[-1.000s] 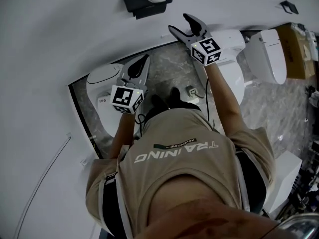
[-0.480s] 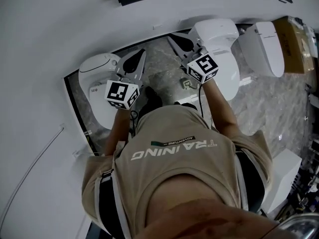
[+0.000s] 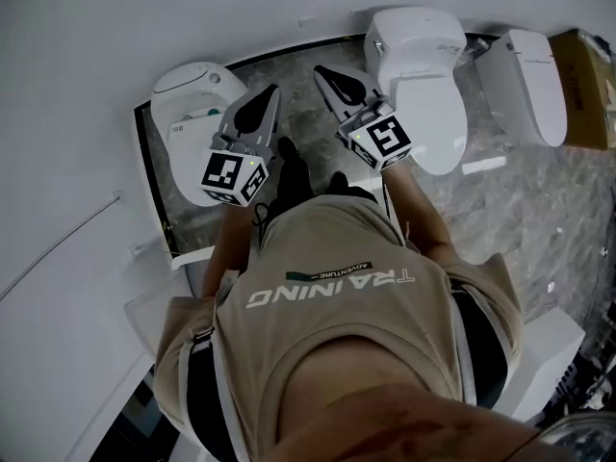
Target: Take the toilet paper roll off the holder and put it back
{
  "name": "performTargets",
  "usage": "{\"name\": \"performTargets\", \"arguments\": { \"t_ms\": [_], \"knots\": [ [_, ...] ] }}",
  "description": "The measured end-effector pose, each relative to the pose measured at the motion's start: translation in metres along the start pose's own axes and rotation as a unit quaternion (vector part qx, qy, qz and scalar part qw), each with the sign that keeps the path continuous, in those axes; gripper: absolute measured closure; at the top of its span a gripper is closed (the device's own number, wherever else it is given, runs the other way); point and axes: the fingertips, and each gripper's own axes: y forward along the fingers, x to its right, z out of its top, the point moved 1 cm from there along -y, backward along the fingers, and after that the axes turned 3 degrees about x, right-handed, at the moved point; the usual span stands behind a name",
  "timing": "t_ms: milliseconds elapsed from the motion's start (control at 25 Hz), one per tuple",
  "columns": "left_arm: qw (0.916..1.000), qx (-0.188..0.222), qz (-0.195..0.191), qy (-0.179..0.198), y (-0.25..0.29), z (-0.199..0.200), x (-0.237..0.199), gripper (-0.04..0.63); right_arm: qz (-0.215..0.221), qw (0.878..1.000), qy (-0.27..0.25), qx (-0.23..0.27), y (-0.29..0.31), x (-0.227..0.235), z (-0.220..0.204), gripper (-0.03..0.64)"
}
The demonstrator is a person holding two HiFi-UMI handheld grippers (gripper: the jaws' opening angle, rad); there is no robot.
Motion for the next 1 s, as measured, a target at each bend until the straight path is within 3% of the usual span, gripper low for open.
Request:
{"name": "performTargets", "arguments": {
  "t_ms": [200,360,520,840,1000],
  "knots": [
    [0.9996,-0.007,0.028,0.001,-0.027,-0.004,0.036,0.595,0.018,1.000,-0.005,-0.016,-0.033,-0.019,0.001,0.603],
    [0.9996,-0.015,0.021,0.006,-0.039,-0.006,0.054,0.595,0.035,0.999,0.003,-0.012,-0.050,-0.032,0.008,0.604],
    [0.9997,-0.008,0.023,0.010,-0.048,-0.009,0.063,0.595,0.038,0.999,-0.023,-0.016,-0.060,-0.036,0.009,0.604],
    [0.9990,0.020,0.032,0.023,-0.075,0.005,0.070,0.595,-0.016,0.999,-0.040,0.013,-0.073,-0.052,0.037,0.604],
    [0.9980,0.036,0.043,0.029,-0.093,0.016,0.070,0.595,-0.015,0.999,-0.038,0.017,-0.073,-0.060,0.040,0.604]
  ]
}}
